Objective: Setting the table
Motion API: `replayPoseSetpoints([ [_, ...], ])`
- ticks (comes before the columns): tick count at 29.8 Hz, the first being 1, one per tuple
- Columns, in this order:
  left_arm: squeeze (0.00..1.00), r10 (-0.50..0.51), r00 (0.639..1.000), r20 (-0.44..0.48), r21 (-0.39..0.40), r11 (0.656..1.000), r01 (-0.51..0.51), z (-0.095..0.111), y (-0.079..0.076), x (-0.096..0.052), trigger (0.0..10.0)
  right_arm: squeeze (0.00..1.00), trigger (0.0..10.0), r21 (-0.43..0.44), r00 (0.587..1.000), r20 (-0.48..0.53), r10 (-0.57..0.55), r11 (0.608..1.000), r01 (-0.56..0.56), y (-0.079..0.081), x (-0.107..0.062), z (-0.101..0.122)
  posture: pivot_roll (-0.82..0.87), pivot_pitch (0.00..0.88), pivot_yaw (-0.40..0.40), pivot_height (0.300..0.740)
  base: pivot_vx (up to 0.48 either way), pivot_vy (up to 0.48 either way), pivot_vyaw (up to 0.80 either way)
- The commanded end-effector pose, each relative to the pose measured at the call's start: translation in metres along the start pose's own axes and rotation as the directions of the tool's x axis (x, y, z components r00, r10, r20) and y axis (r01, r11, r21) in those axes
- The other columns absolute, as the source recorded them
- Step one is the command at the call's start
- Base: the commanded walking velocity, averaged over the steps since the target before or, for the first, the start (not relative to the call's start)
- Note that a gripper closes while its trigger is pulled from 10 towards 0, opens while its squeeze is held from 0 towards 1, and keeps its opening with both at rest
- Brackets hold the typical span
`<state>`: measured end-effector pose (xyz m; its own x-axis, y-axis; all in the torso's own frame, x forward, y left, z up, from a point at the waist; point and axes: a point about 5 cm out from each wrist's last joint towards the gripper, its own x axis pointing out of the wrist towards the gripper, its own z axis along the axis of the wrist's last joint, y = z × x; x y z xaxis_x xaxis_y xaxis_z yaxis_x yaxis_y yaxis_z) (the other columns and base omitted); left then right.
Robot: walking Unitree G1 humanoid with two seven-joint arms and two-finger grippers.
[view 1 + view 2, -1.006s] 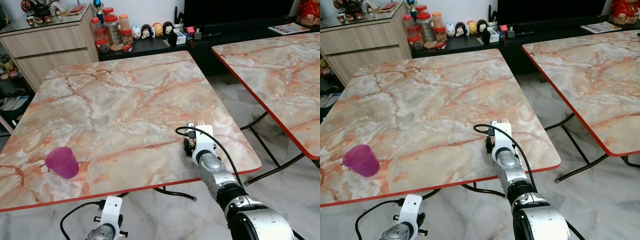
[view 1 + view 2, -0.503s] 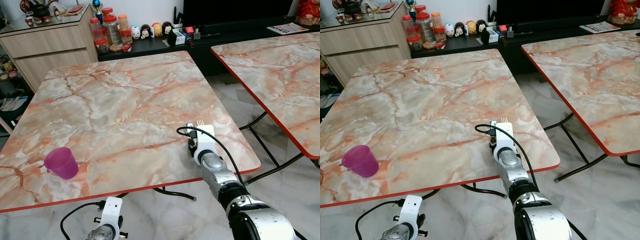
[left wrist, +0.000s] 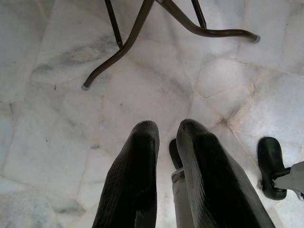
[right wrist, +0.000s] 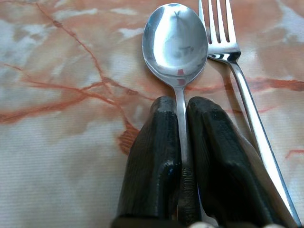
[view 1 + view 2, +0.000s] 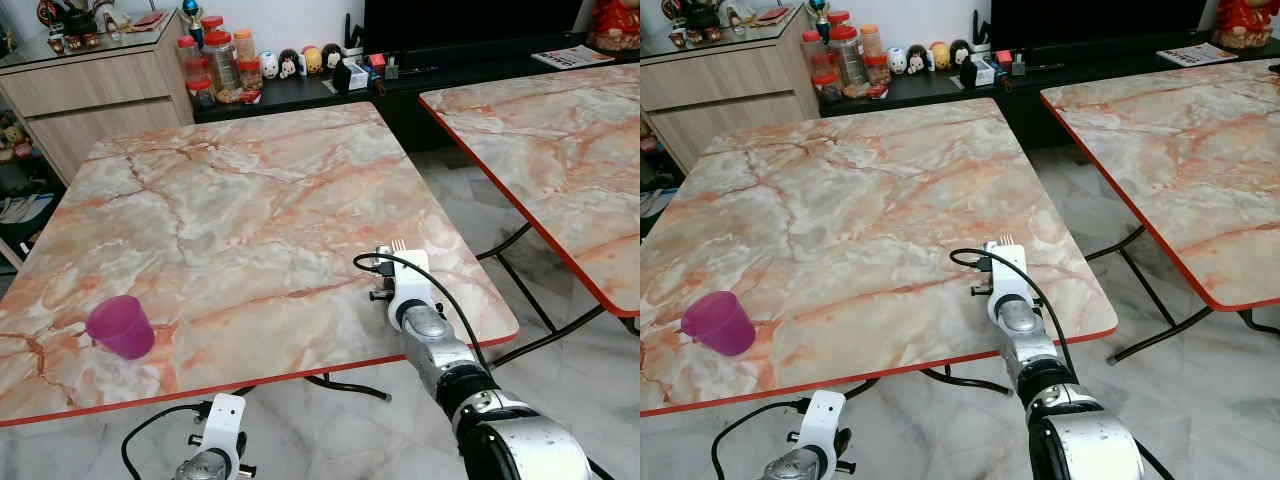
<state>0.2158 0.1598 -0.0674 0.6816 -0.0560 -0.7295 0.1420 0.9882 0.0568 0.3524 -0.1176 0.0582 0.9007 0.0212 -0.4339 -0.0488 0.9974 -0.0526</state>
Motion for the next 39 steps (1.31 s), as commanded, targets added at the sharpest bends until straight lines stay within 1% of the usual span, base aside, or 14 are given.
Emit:
replayPoseSetpoints([
  [1, 0.0, 0.0, 1.0, -0.02, 0.013, 1.0, 0.0, -0.002, 0.002, 0.0, 10.0, 0.0, 0.0, -0.003, 0.998, -0.045, 0.042, 0.999, -0.043, 0.013, -0.001, -0.007, -0.04, 0.0, 0.077, 0.74, 0.0, 0.0, 0.0],
  [10, 0.0, 0.001, 1.0, -0.022, 0.011, 1.0, -0.001, -0.002, 0.001, 0.0, 10.0, 0.0, 0.0, -0.004, 0.998, -0.032, 0.055, 0.998, -0.056, 0.015, -0.001, -0.004, -0.04, 0.0, 0.073, 0.74, 0.0, 0.0, 0.0],
  [14, 0.0, 0.006, 1.0, -0.024, 0.002, 1.0, -0.006, -0.002, 0.001, 0.0, 10.0, 0.0, 0.0, 0.007, 0.996, 0.032, 0.087, 0.996, -0.087, 0.021, -0.001, 0.004, -0.04, 0.0, 0.072, 0.74, 0.0, 0.0, 0.0],
  [15, 0.0, 0.007, 1.0, -0.024, 0.0, 1.0, -0.007, -0.002, 0.002, 0.0, 10.0, 0.0, 2.1, 0.005, 0.993, 0.064, 0.096, 0.995, -0.097, 0.023, -0.001, 0.009, -0.04, 0.0, 0.072, 0.74, 0.0, 0.0, 0.0],
  [16, 0.0, 0.008, 1.0, -0.024, -0.002, 1.0, -0.008, -0.002, 0.002, 0.0, 10.0, 0.0, 2.1, 0.003, 0.991, 0.087, 0.102, 0.995, -0.103, 0.024, -0.002, 0.012, -0.04, 0.0, 0.072, 0.74, 0.0, 0.0, 0.0],
  [17, 0.0, 0.009, 1.0, -0.024, -0.003, 1.0, -0.009, -0.002, 0.002, 0.0, 10.0, 0.0, 10.0, 0.001, 0.984, 0.132, 0.12, 0.993, -0.121, 0.027, -0.002, 0.018, -0.04, 0.0, 0.072, 0.74, 0.0, 0.0, 0.0],
  [19, 0.0, 0.01, 1.0, -0.023, -0.004, 1.0, -0.01, -0.002, 0.002, 0.0, 10.0, 0.0, 10.0, -0.009, 0.975, 0.178, 0.136, 0.991, -0.136, 0.03, -0.003, 0.024, -0.04, 0.0, 0.072, 0.74, 0.0, 0.0, 0.0],
  [21, 0.0, 0.012, 1.0, -0.023, -0.004, 1.0, -0.012, -0.002, 0.002, 0.0, 10.0, 0.0, 10.0, -0.049, 0.951, 0.263, 0.162, 0.987, -0.155, 0.035, -0.006, 0.034, -0.04, 0.0, 0.072, 0.74, 0.0, 0.0, 0.0],
  [22, 0.0, 0.012, 1.0, -0.023, -0.004, 1.0, -0.012, -0.002, 0.002, 0.0, 10.0, 0.0, 10.0, -0.049, 0.951, 0.263, 0.162, 0.987, -0.155, 0.035, -0.006, 0.034, -0.04, 0.0, 0.072, 0.74, 0.0, 0.0, 0.0],
  [24, 0.0, 0.025, 0.999, -0.02, -0.007, 1.0, -0.025, -0.002, 0.004, 0.0, 10.0, 0.0, 10.0, -0.081, 0.907, 0.375, 0.192, 0.981, -0.174, 0.039, -0.012, 0.044, -0.04, 0.0, 0.071, 0.74, 0.0, 0.0, 0.0],
  [28, 0.0, 0.035, 0.999, -0.017, -0.009, 0.999, -0.035, -0.001, 0.005, 0.0, 10.0, 0.0, 10.0, -0.1, 0.887, 0.415, 0.204, 0.979, -0.178, 0.041, -0.014, 0.046, -0.04, 0.0, 0.071, 0.74, 0.0, 0.0, 0.0],
  [30, 0.0, 0.064, 0.998, -0.012, -0.018, 0.998, -0.065, -0.002, 0.011, -0.001, 10.0, 0.0, 10.0, -0.169, 0.825, 0.517, 0.227, 0.972, -0.162, 0.045, -0.023, 0.051, -0.04, 0.0, 0.069, 0.74, 0.0, 0.0, 0.0],
  [35, 0.0, 0.091, 0.996, -0.022, -0.023, 0.996, -0.092, -0.007, 0.017, -0.003, 10.0, 0.0, 10.0, -0.192, 0.762, 0.593, 0.261, 0.965, -0.181, 0.05, -0.032, 0.051, -0.04, 0.0, 0.073, 0.74, 0.0, -0.161, 0.0],
  [39, 0.0, 0.098, 0.995, -0.025, -0.028, 0.995, -0.099, -0.008, 0.018, -0.003, 10.0, 0.0, 10.0, -0.204, 0.745, 0.613, 0.263, 0.964, -0.172, 0.05, -0.034, 0.051, -0.04, 0.0, 0.073, 0.74, 0.0, -0.327, 0.0],
])
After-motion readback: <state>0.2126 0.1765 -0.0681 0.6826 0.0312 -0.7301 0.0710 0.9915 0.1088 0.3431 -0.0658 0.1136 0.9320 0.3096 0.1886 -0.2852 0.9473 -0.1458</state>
